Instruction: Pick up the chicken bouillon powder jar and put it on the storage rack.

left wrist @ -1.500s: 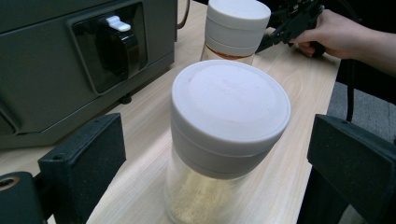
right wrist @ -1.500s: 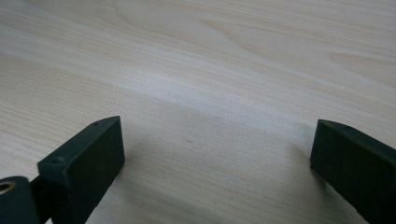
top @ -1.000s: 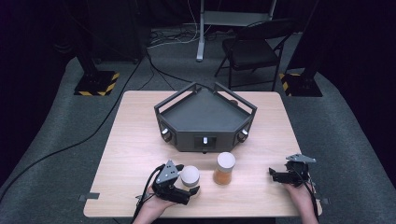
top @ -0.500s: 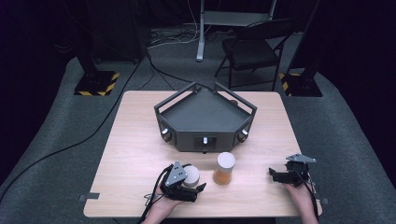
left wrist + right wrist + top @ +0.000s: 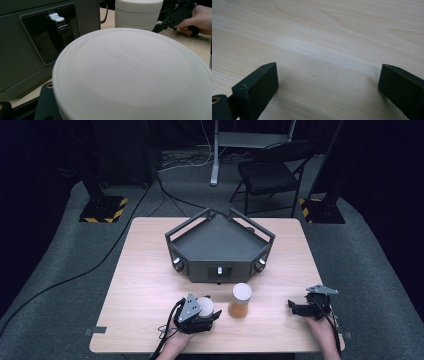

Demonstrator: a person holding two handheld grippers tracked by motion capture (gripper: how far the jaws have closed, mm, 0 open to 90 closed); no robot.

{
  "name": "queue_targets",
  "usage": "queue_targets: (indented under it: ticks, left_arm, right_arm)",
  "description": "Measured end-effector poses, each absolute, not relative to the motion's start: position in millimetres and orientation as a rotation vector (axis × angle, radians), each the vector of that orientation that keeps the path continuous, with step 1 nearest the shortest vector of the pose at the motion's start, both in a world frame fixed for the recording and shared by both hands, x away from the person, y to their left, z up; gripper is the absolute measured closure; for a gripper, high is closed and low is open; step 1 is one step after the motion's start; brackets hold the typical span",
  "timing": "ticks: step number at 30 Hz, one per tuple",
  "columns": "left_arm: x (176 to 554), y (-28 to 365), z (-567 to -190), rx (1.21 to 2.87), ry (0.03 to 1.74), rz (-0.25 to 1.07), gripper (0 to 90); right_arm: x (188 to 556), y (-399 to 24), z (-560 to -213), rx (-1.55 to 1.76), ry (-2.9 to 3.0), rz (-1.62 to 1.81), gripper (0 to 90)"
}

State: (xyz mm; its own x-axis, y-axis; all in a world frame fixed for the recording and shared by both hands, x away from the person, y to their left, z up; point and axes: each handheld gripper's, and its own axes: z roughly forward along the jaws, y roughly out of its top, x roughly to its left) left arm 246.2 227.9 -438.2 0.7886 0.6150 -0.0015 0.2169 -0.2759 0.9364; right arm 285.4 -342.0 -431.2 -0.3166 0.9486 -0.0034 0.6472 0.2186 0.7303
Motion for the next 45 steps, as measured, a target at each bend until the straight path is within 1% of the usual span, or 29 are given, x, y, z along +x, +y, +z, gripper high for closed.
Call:
queue_targets:
  ticks: [13,45]
  left_arm:
    - [246,228,-437,1.833,0.652,0.45,36.4]
    - [262,245,-387,1.777,0.64,0.489,36.5]
  right_arm:
    - [285,-342,-431,1.471,2.045,0.884,1.8]
    - [286,-342,-431,1.473,2.046,0.883,1.5]
